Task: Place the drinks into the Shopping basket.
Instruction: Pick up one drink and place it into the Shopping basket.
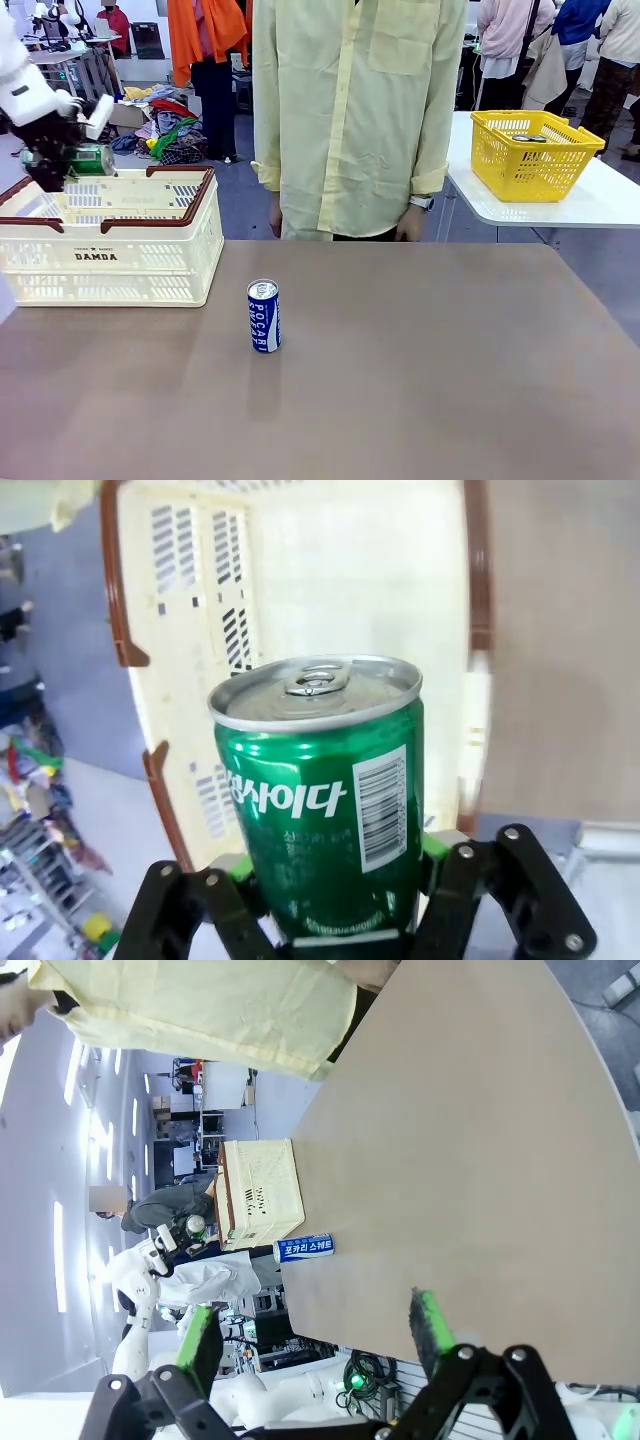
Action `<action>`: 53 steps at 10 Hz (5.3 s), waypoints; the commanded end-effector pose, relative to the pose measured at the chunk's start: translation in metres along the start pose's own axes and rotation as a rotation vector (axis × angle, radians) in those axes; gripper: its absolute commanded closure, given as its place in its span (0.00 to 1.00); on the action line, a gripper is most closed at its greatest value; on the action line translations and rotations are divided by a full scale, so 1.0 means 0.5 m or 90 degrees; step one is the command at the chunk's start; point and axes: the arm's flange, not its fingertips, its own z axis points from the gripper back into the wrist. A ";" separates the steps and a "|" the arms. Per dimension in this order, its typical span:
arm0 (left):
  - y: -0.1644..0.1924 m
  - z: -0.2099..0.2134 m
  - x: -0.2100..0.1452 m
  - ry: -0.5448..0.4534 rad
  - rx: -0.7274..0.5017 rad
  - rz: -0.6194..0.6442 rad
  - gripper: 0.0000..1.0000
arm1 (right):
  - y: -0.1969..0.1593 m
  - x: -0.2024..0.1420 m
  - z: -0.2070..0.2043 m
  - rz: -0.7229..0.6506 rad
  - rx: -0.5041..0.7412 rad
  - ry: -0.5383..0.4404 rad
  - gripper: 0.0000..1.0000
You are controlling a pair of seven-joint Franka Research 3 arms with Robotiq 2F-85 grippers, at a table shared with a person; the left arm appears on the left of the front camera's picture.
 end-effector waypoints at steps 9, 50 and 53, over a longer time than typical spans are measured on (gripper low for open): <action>0.053 -0.212 -0.005 -0.007 -0.107 -0.007 1.00 | -0.001 -0.001 0.003 0.013 0.008 0.000 0.00; -0.460 0.029 -0.291 -0.720 -0.501 0.609 0.00 | -0.001 -0.001 0.003 0.013 0.008 0.000 0.00; -0.454 0.027 -0.293 -0.717 -0.498 0.615 0.00 | -0.001 -0.001 0.003 0.013 0.008 0.000 0.00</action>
